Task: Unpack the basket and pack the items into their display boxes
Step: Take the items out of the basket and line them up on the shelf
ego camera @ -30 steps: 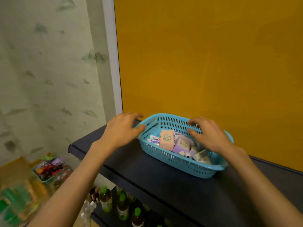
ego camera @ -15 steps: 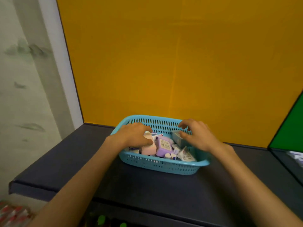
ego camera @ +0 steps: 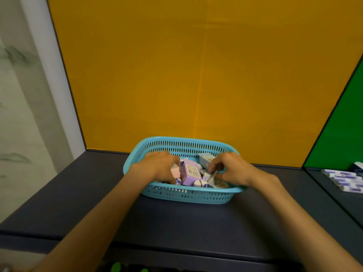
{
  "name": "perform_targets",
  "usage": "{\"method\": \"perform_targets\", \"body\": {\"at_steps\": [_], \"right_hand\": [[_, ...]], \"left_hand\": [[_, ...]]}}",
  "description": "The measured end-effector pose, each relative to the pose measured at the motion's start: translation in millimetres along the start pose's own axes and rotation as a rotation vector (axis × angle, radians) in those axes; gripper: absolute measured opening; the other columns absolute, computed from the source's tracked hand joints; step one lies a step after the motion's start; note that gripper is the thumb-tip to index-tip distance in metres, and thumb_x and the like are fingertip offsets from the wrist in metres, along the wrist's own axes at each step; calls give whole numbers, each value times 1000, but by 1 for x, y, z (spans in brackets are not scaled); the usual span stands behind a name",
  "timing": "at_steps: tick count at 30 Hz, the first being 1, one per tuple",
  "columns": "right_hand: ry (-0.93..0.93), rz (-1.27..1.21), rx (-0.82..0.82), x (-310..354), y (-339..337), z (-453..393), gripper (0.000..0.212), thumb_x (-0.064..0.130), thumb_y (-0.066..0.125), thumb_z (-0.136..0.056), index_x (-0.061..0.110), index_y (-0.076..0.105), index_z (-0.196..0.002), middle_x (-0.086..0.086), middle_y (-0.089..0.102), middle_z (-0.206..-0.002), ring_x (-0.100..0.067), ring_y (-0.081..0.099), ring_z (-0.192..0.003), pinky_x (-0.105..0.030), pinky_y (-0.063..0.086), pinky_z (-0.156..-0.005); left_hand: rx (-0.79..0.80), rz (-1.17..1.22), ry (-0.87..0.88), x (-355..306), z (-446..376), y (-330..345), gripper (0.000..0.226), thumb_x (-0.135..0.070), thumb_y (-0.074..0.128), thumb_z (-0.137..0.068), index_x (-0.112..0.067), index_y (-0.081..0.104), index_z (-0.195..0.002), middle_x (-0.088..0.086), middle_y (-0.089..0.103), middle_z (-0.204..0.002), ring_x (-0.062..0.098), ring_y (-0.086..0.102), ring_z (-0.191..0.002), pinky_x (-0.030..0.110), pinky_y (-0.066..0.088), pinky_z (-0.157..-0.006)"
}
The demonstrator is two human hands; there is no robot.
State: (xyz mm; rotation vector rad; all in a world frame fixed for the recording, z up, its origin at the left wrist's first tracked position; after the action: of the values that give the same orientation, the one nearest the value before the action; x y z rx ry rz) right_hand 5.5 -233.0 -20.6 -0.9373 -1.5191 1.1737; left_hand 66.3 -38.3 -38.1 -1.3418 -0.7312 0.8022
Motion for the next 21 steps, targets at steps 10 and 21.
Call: {"method": "perform_targets", "body": {"at_steps": [10,21], "right_hand": [[34,46,43,0,7,6,33,20,81,-80,26,74,-112,16,48,-96,-1,46,-82,-18,35,-74],[36,94,54,0,11,2,30,29,81,-80,29,73,-109,24,40,-91,-15,36,-105,-28,27,-86]], "left_hand": [[-424,122,-71,22,8,-18,29,-46,65,-87,-30,46,-104,-6,59,-100,23,58,-95,35,40,-70],[-355,1407,-124,37,39,-29,34,-14,73,-88,-11,64,-120,8,72,-111,20,72,-96,36,60,-84]]}}
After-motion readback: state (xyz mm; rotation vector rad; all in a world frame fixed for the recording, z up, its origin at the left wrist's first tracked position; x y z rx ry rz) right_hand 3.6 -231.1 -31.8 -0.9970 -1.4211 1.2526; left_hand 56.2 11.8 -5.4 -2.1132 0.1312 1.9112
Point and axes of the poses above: each hand's wrist, its own z-axis away from the middle knuckle, its own y-axis out of the palm, x = y × z, the point moved 6 cm from there along -z, towards the middle knuckle
